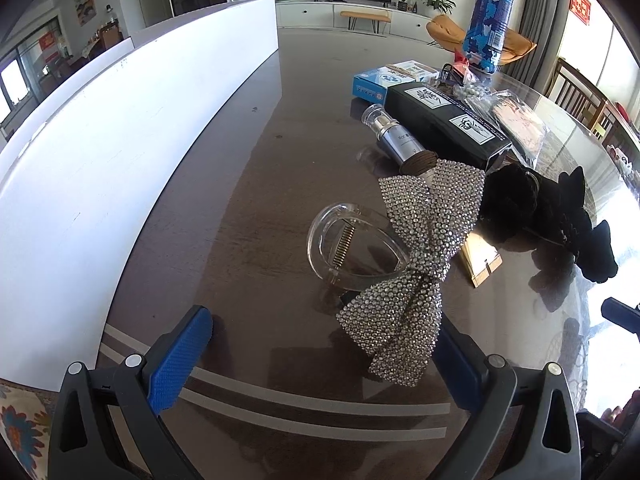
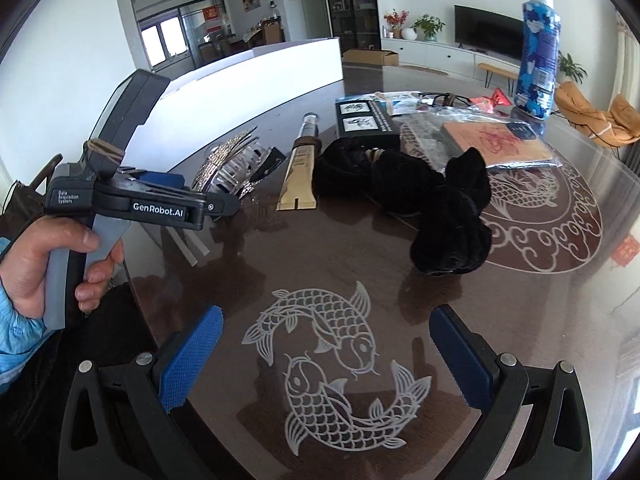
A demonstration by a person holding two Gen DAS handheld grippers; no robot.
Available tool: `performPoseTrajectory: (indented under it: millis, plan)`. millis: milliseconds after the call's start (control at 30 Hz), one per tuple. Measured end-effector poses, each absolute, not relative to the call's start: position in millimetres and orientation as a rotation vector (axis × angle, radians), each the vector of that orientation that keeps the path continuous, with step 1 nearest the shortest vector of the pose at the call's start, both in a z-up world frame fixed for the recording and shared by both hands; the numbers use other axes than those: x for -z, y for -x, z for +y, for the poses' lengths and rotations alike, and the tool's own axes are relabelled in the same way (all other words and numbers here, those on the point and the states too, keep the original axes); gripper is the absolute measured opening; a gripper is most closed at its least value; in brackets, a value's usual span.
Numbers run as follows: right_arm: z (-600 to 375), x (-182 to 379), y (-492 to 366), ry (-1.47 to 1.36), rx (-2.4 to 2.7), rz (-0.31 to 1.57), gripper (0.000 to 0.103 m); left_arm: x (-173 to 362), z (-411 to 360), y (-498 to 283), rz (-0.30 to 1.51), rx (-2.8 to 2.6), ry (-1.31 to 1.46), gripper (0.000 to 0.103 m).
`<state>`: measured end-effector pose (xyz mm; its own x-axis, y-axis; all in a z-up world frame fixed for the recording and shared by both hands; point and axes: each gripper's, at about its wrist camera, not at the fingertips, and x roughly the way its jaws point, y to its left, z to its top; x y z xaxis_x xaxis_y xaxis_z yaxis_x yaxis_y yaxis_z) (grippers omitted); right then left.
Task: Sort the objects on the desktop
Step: 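Reach the right tool to the silver-gold tube and close on it while left tool holds the bow clip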
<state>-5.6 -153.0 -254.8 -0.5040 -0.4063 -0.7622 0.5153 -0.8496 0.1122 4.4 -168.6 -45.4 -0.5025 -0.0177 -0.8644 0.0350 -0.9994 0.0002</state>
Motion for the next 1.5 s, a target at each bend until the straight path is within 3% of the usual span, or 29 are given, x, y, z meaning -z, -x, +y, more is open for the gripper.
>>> performPoseTrajectory:
  millis: [533, 867, 1233, 1300, 1367, 1433, 1467, 1500]
  plan:
    - [-216, 267, 109, -1.290, 2.195, 0.243, 0.103, 46, -192, -17, 0.014, 2.712, -1.537, 0.103]
    - [-252, 271, 151, -1.304, 2.219, 0.422, 0.103, 46, -192, -11, -0.019, 2.746, -1.550, 0.103]
    - [-261, 267, 186, -1.295, 2.305, 0.357, 0.103, 46, -183, 16, -0.031, 2.744, -1.576, 0.103]
    - [-256, 264, 184, -1.280, 2.358, 0.326, 0.094, 47, -181, 22, -0.031, 2.745, -1.575, 0.103]
    - [-248, 260, 184, -1.265, 2.395, 0.300, 0.069, 47, -178, 29, -0.032, 2.747, -1.575, 0.103]
    - [-235, 257, 181, -1.244, 2.411, 0.286, 0.050, 47, -173, 38, -0.042, 2.755, -1.581, 0.103]
    - [-227, 257, 178, -1.234, 2.418, 0.282, 0.041, 47, -169, 43, -0.048, 2.760, -1.585, 0.103]
    - [-220, 257, 176, -1.230, 2.428, 0.276, 0.040, 47, -166, 47, -0.056, 2.767, -1.586, 0.103]
